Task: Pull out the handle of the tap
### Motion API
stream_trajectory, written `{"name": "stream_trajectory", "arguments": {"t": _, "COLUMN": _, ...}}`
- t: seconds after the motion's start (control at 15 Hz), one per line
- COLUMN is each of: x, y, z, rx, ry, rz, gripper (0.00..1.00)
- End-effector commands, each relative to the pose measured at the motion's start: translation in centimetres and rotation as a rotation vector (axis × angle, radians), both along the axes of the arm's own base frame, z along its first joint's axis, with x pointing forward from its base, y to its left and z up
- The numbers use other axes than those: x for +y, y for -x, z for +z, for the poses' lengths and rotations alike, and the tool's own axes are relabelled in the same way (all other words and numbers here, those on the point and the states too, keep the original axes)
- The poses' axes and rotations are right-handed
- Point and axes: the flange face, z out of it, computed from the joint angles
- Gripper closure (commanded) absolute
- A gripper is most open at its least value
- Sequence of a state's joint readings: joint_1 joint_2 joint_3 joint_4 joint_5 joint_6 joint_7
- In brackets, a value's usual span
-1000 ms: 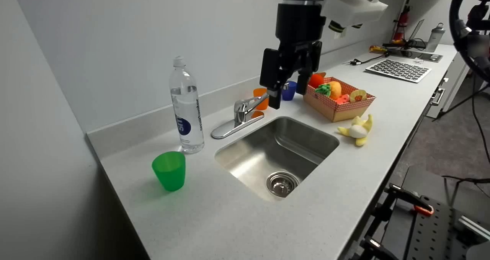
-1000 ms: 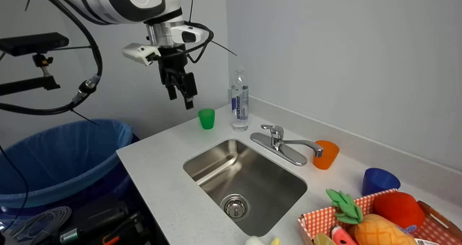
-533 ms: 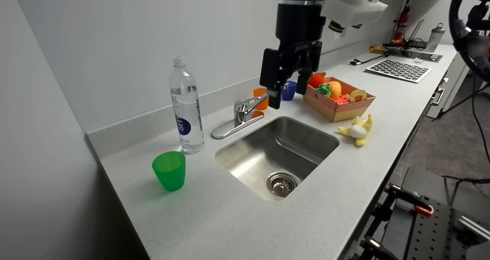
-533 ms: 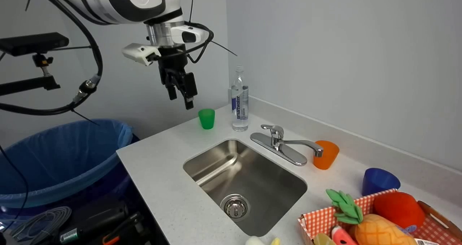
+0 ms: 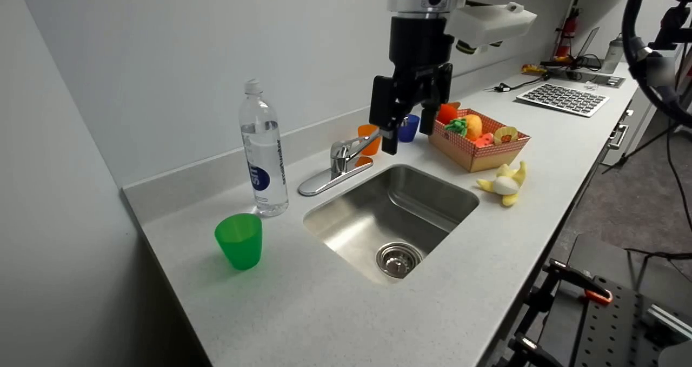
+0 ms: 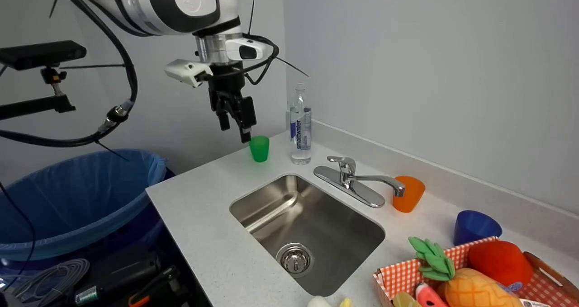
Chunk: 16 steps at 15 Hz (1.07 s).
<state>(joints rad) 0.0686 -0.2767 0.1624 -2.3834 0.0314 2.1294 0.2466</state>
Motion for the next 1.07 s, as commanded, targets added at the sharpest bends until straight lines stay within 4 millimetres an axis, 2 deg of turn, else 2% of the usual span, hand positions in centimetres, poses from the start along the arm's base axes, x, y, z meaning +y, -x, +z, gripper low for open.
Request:
{"name": "stream_trajectory", "arguments": {"t": 0.0, "x": -2.2, "y": -3.0, "z": -0.3, "rx": 0.024, "ry": 0.009, "rz": -0.051, "gripper": 0.00}}
{"name": "stream_trajectory", "arguments": {"t": 0.33, "x": -5.7, "y": -7.7, "z": -1.5, "rx": 0.046, "ry": 0.022, "rz": -0.111, "gripper": 0.00}}
{"name": "stream_trajectory", "arguments": {"t": 0.6, "x": -7.0, "y": -10.9, "z": -2.3, "rx": 0.045, "ry": 0.032, "rz": -0.132, "gripper": 0.00}}
{"name": "stream_trajectory", "arguments": {"t": 0.73, "x": -7.2, "y": -11.9, "z": -2.6, "rx": 0.046, "ry": 0.035, "rz": -0.143, "gripper": 0.00}}
{"name": "stream_trajectory", "arguments": {"t": 0.8, "x": -7.1, "y": -10.5, "z": -2.8, "rx": 0.035, "ry": 0.016, "rz": -0.121, "gripper": 0.00}}
{"name": "stream_trajectory", "arguments": {"t": 1.0, "x": -7.1, "y": -11.5, "z": -3.2, "rx": 0.037, "ry": 0.016, "rz": -0.124, "gripper": 0.00}}
